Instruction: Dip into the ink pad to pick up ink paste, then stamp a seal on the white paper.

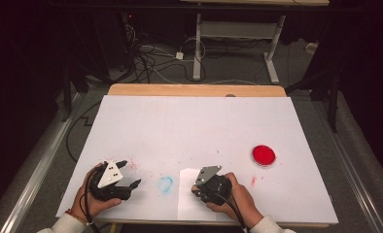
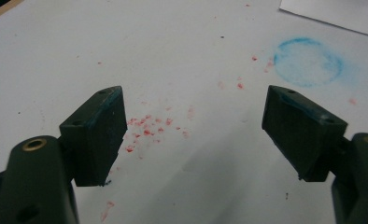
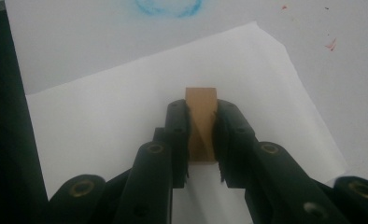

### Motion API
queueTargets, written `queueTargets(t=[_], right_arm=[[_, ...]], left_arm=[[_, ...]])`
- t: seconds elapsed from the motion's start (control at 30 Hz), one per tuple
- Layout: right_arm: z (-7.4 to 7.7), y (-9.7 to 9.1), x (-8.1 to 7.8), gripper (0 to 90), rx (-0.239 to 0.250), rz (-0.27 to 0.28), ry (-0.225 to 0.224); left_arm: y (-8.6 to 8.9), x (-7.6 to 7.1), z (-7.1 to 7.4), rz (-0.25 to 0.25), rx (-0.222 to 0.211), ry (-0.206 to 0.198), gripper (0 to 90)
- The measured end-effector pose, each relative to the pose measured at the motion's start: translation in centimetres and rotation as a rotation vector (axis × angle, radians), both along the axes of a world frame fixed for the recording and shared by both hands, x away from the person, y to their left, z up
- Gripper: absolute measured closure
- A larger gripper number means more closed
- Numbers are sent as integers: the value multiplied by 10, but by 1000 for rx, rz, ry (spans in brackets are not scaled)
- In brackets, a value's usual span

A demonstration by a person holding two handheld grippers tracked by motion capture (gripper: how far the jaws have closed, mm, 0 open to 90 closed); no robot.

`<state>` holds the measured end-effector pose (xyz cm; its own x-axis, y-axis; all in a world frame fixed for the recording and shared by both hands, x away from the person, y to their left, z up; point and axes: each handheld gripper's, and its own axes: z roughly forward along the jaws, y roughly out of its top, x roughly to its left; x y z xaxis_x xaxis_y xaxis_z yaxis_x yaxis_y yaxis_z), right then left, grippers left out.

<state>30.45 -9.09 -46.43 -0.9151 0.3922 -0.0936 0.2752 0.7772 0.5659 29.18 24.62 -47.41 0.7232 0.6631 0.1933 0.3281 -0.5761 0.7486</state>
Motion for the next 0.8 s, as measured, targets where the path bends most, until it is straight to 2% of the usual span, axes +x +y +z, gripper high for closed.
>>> queueTargets(t=[0.2,0.27,0.33,0.47,0.57,0.8], right_arm=[[0,-1,1,760,12,-14,12],[1,-2,0,761,10,2,-1],[8,-5,1,761,44,-10,-10],[31,-16,1,761,115,-38,-54],[39,-19,-2,762,117,-39,-80],[50,-22,-6,761,147,-34,-99]], left_arm=[[0,4,-1,-5,-5,7,212],[0,5,-2,-9,-5,9,212],[1,5,-2,-8,-7,10,213],[1,5,-3,-7,-8,15,212],[0,5,-3,-9,-5,13,212],[0,5,-3,-2,-5,18,213]])
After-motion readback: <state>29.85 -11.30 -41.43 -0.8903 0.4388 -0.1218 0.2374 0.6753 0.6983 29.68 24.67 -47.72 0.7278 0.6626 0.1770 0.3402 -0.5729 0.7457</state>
